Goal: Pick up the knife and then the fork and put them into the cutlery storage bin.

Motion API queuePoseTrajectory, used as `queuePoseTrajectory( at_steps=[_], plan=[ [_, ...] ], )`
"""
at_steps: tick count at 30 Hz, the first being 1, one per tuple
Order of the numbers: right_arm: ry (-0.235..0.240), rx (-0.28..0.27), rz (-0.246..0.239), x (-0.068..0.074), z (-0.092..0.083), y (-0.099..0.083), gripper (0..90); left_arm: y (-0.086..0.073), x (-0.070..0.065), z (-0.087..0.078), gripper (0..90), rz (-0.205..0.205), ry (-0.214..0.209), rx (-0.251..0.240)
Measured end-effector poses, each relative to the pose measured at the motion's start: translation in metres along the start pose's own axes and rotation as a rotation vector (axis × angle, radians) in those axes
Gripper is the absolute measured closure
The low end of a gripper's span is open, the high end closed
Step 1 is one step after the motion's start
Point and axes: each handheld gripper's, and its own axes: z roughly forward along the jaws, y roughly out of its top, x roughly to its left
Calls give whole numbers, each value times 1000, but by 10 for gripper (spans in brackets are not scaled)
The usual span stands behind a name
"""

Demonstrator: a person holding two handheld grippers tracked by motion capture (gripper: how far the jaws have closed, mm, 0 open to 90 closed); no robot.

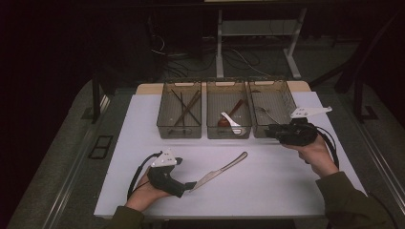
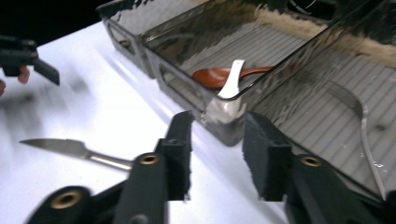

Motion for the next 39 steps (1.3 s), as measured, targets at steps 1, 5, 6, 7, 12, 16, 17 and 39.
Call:
queuePoseTrajectory(
  at_steps=[1,5,6,7,12,16,17,39],
  plan=[
    [12,7,-1,1,2,-1,706,0,0,0,0,0,0,0],
    [42,41,-19,7,12,-3,801,0,0,0,0,1,1,3],
    [51,51,-24,8,15,-3,819,0,0,0,0,1,1,3],
    [59,59,-28,10,18,-3,830,0,0,0,0,1,1,4],
    [88,91,-46,17,30,-5,893,0,0,0,0,1,1,5],
    [104,116,-55,21,37,-5,894,0,0,0,0,1,2,4],
    [104,119,-62,22,39,-5,894,0,0,1,0,0,2,4],
    [86,265,-117,36,97,-7,895,0,0,1,0,0,1,9]
  ],
)
